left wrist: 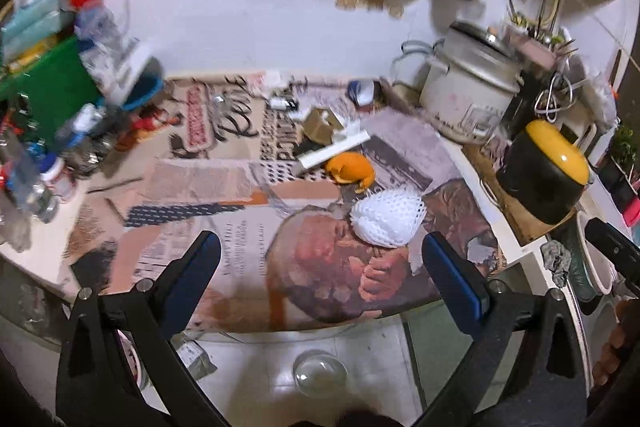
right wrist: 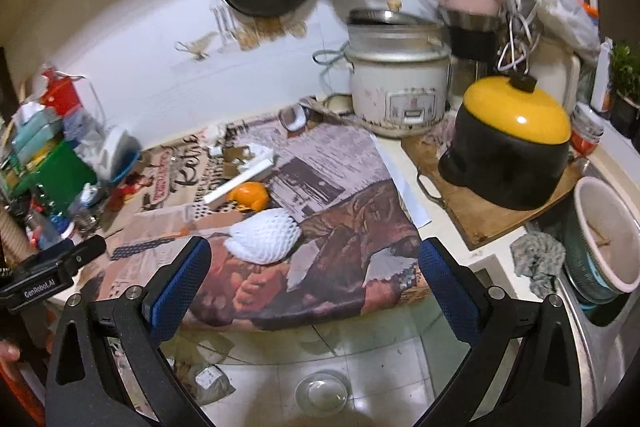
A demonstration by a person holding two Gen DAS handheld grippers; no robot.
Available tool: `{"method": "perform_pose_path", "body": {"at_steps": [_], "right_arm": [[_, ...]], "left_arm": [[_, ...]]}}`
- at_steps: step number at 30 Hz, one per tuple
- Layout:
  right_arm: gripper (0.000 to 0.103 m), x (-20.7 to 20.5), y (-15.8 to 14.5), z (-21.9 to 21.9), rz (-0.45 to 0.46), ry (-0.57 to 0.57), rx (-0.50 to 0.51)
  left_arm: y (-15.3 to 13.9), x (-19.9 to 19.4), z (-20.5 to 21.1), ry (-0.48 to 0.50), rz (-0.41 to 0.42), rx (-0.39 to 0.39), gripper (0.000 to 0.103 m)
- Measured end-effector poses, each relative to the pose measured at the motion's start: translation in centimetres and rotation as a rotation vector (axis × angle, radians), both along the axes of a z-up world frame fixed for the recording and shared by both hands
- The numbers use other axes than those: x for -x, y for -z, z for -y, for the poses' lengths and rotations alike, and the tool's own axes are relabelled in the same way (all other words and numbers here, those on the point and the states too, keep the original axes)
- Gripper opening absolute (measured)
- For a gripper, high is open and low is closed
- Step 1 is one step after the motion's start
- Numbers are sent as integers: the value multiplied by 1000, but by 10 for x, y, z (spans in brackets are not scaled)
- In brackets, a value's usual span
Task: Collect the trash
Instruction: 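Grasp the white foam fruit net with the left gripper while the right gripper approaches the orange peel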
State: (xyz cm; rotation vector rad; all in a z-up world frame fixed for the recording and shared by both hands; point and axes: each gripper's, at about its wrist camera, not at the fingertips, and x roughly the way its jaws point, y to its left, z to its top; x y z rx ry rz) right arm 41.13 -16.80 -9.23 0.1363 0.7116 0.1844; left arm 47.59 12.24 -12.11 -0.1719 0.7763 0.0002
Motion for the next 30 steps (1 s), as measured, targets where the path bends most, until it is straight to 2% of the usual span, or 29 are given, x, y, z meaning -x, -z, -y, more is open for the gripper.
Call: {"method": "perform_pose_path", "body": {"at_steps": [5, 10, 17, 21, 23, 24, 26, 27, 30], "right_arm": [[103, -49, 21, 8, -63, -20, -3], [102, -105, 40, 19, -117, -112, -5], [100, -166, 59, 27, -171, -218, 37], [98, -192, 68, 24, -204, -281, 15], [97, -202, 72, 18, -221, -314, 6], [96, -207, 74, 15, -226, -326, 5], [95, -214, 78, 8, -236, -354, 0], [95, -219, 80, 4, -242, -368, -1], [92, -230, 87, -11, -262, -408, -13]], "left_arm": [[37, -52, 19, 16, -84, 14, 101], [79, -100, 36, -40, -180, 52, 84], [126, -147, 52, -110, -298, 129, 70], [145, -160, 54, -144, -354, 214, 48], [148, -161, 53, -157, -355, 256, 40], [148, -161, 52, -162, -349, 277, 31], [147, -161, 51, -168, -341, 306, 28], [146, -161, 51, -168, -340, 311, 23], [142, -160, 46, -179, -337, 311, 17]]}}
